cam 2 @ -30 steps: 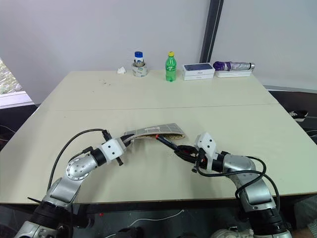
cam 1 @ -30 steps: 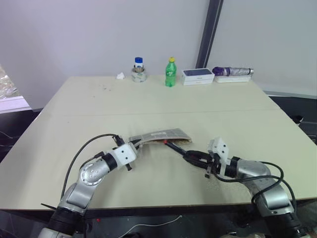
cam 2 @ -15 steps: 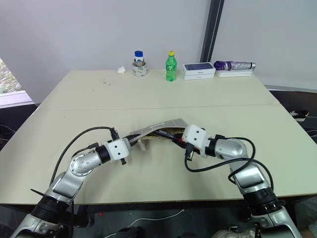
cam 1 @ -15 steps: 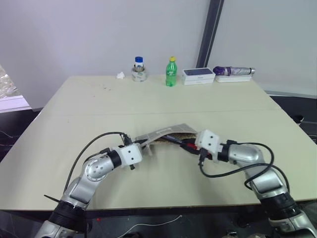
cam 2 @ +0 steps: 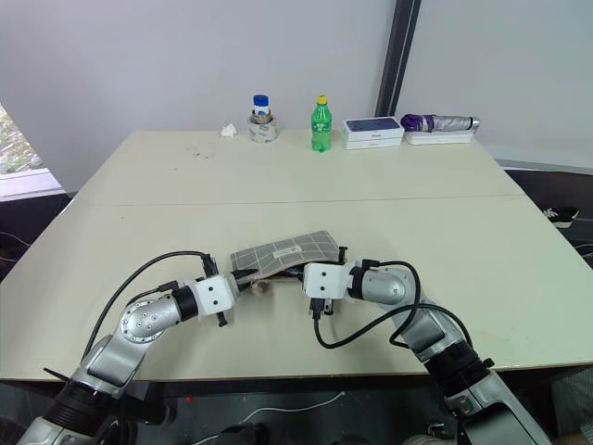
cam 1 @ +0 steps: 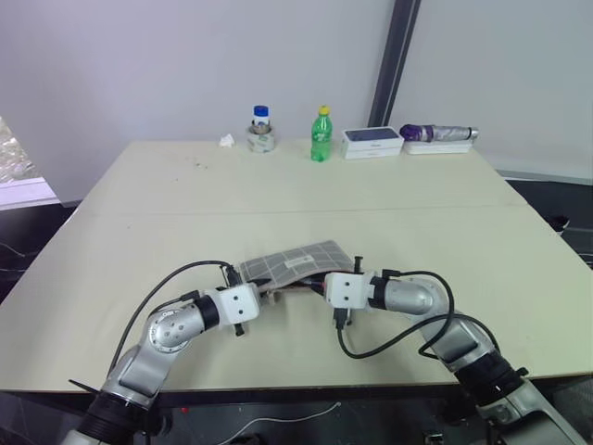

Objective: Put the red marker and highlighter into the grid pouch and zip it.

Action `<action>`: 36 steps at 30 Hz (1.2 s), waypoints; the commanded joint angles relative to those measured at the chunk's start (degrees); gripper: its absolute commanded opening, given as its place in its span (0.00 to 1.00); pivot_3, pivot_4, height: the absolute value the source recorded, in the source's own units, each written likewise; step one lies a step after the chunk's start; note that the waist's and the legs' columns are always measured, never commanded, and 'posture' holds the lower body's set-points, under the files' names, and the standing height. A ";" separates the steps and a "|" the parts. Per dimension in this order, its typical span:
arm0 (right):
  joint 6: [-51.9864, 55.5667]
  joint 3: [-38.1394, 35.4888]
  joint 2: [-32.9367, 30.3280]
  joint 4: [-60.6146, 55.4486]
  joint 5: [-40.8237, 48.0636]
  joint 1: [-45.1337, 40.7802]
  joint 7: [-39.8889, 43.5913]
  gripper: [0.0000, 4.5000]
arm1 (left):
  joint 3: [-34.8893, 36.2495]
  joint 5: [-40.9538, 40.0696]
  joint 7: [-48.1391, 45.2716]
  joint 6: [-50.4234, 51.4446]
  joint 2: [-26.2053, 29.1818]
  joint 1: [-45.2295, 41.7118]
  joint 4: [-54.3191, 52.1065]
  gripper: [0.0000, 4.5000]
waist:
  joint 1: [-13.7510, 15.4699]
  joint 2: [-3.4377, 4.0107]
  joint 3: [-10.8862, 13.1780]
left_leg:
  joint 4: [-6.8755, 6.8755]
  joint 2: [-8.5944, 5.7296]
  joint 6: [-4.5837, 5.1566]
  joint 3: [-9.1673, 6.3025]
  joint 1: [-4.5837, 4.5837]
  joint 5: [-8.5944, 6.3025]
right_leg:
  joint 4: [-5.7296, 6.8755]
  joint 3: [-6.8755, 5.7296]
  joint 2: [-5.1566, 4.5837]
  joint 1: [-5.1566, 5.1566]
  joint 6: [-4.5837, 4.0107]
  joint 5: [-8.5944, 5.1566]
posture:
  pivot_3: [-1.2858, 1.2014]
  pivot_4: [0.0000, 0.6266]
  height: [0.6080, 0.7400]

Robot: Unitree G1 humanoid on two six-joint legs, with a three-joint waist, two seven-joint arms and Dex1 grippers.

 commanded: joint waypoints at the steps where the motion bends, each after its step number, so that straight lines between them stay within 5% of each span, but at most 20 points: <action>1: -1.57 0.66 -0.59 -2.41 0.21 -0.68 2.34 0.08 | -0.07 -2.01 -0.56 -1.37 -0.34 -0.38 -4.09 0.00 | -0.01 0.00 0.00 | 0.00 0.00 0.00 0.00 0.00 0.00 | 0.00 0.00 0.00 0.00 0.00 0.00 | 0.52 0.24 1.00; 4: 2.06 0.75 -0.58 -3.20 0.77 -1.81 4.92 0.08 | 0.19 -2.24 -0.62 -1.41 -0.46 -0.86 -3.77 0.00 | -0.01 0.00 0.00 | 0.00 0.00 0.01 0.00 0.00 0.00 | 0.00 0.00 -0.01 0.00 0.00 0.00 | 0.52 0.24 1.00; 12: 3.48 -1.69 -1.08 -4.07 5.39 -1.74 8.70 0.96 | 0.79 -4.64 -0.87 -0.86 -2.04 -1.89 -3.98 0.00 | 0.04 0.00 0.00 | 0.02 -0.01 0.01 -0.01 -0.01 -0.01 | 0.00 -0.02 -0.02 0.02 0.00 0.00 | 0.52 0.24 1.00; 22: 15.31 -7.17 -10.47 -17.63 14.57 3.60 17.47 0.98 | 1.61 -6.41 -0.50 0.67 -1.98 -1.16 -4.45 0.00 | 0.02 -0.01 0.00 | 0.02 0.02 0.01 -0.04 0.01 -0.01 | 0.00 -0.01 0.00 0.03 0.00 0.00 | 0.52 0.24 1.00; 30: 17.01 -8.93 -7.89 -18.38 16.91 1.97 13.27 0.98 | 1.67 -7.09 -0.17 0.80 -2.43 -1.88 -3.47 0.00 | 0.03 -0.02 0.01 | 0.03 0.01 0.02 -0.04 0.00 -0.01 | 0.00 -0.02 -0.01 0.04 0.00 0.00 | 0.52 0.24 1.00; 36: 18.55 -13.25 -5.27 -22.43 26.67 3.74 14.17 0.98 | 1.88 -6.90 0.16 0.89 -2.64 -1.84 -3.31 0.00 | 0.16 -0.04 0.02 | 0.02 0.01 0.02 -0.04 -0.01 -0.01 | -0.01 -0.02 -0.01 0.04 0.00 0.00 | 0.52 0.24 1.00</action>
